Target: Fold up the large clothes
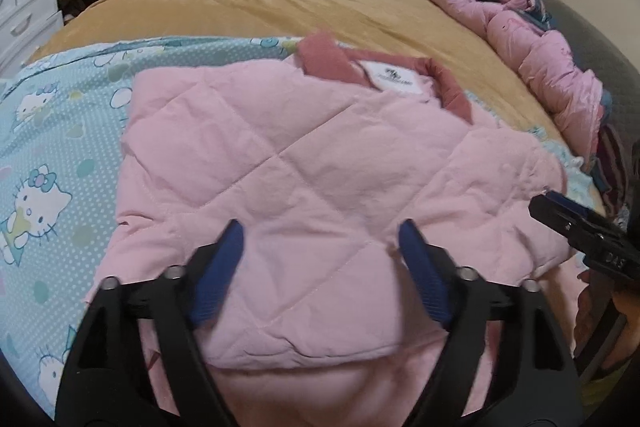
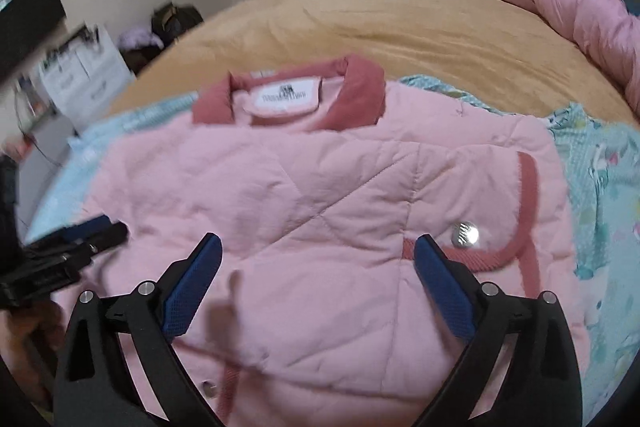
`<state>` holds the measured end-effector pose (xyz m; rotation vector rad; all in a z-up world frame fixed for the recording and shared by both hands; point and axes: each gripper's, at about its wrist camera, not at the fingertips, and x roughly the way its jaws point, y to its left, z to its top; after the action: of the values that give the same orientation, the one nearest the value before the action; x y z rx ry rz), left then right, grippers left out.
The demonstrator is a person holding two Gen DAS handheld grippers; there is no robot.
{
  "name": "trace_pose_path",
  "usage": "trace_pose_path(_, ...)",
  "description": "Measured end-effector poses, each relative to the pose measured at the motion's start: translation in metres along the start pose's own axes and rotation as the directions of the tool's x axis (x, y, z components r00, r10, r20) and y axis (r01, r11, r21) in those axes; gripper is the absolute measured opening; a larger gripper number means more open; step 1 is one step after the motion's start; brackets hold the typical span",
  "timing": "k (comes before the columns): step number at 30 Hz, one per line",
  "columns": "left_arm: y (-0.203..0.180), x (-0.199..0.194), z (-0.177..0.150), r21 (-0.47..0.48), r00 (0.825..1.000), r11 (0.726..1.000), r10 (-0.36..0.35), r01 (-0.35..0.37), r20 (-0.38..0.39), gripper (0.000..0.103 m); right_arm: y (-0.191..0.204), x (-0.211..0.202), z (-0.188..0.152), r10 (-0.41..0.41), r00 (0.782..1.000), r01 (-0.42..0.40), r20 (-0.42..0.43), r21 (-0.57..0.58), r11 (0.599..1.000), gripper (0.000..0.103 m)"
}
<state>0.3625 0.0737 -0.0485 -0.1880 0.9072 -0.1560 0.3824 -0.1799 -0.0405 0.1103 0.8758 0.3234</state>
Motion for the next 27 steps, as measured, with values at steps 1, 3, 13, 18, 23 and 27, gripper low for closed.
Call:
trace_pose_path(1,-0.002,-0.003,0.001,0.004,1.0,1.0,-0.004,0.004,0.001,0.08,0.0,-0.005,0.0,0.002,1.0,-0.002,0.009,0.003,1.0,0.097)
trace_pose_path(3,-0.005,-0.01,0.003,0.011,1.0,1.0,-0.009,0.009,0.01,0.089,-0.003,-0.015,0.001,0.021,1.0,-0.021,0.022,0.018,1.0,0.099)
trace_pose_path(13,-0.01,-0.039,0.01,-0.01,0.998,0.999,-0.039,0.04,0.04,0.094,-0.005,-0.052,-0.003,0.029,0.997,-0.031,0.072,0.037,0.999,0.099)
trace_pose_path(18,-0.013,-0.064,0.01,-0.012,0.996,0.999,-0.033,0.034,0.081,0.094,-0.001,-0.076,-0.005,0.05,0.994,-0.053,0.099,0.029,0.998,0.099)
trace_pose_path(23,-0.019,-0.092,0.005,-0.012,0.99,0.999,-0.03,0.032,0.134,0.094,0.005,-0.103,-0.01,0.071,0.989,-0.073,0.13,0.01,0.997,0.099)
trace_pose_path(27,-0.026,-0.116,-0.001,-0.01,0.984,0.999,-0.042,0.044,0.174,0.094,0.009,-0.128,-0.016,0.087,0.984,-0.087,0.159,-0.003,0.996,0.099)
